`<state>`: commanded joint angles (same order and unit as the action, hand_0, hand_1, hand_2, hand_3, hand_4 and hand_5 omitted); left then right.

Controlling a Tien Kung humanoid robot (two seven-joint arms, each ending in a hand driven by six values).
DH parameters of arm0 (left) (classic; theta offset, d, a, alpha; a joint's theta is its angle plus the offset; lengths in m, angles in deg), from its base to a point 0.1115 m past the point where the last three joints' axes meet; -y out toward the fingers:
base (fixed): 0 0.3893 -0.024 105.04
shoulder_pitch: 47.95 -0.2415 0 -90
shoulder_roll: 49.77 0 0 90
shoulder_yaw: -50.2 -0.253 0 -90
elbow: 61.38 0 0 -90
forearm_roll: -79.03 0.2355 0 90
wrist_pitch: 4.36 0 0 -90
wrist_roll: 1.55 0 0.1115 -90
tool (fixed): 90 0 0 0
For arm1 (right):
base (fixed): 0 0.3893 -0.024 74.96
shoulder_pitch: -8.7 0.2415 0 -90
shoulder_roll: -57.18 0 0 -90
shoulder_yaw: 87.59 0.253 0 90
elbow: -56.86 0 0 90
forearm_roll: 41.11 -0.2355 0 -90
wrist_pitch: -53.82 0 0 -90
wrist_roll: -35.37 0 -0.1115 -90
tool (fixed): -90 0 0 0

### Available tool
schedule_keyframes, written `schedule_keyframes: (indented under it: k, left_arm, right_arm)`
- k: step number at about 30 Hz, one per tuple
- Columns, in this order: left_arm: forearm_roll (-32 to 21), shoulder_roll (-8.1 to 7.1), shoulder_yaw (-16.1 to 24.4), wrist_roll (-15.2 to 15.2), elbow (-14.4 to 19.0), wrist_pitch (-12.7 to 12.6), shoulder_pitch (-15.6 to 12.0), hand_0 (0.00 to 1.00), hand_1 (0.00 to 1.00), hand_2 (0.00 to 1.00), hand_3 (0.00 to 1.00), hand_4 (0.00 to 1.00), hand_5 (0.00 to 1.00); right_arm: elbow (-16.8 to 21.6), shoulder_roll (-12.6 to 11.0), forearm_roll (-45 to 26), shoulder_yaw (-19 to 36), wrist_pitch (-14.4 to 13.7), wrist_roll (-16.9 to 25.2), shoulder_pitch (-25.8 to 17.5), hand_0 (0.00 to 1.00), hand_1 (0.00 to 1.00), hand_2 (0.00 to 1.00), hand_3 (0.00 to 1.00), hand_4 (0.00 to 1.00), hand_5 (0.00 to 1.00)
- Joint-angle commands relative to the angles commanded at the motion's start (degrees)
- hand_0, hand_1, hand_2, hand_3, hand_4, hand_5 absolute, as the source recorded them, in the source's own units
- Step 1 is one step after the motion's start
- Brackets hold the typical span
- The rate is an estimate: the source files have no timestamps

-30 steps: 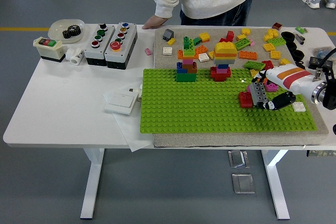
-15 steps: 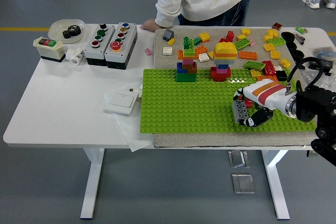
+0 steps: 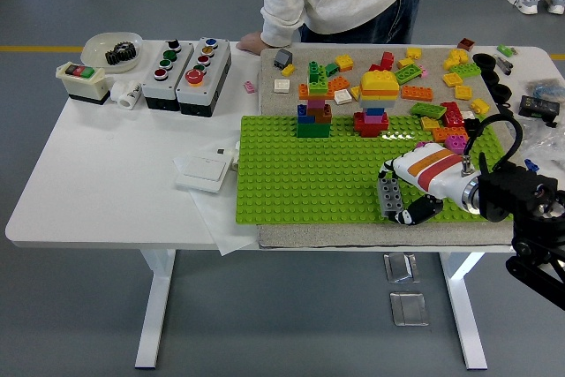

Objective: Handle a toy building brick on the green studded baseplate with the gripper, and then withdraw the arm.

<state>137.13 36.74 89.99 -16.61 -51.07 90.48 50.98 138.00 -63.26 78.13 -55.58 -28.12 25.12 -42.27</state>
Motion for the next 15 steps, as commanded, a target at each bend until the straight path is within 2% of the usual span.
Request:
schedule_keyframes:
  k: [15]
  left_arm:
    - [-0.65, 0.14, -0.74, 0.15, 0.00, -0.04, 0.04, 0.798, 0.719, 0.631, 0.559, 0.581, 0.602]
  right_arm:
    - [-2.57, 2.04, 0.45, -0.99, -0.55, 0.67, -0.23, 0.665, 0.670, 0.696, 0.600, 0.834, 0.452]
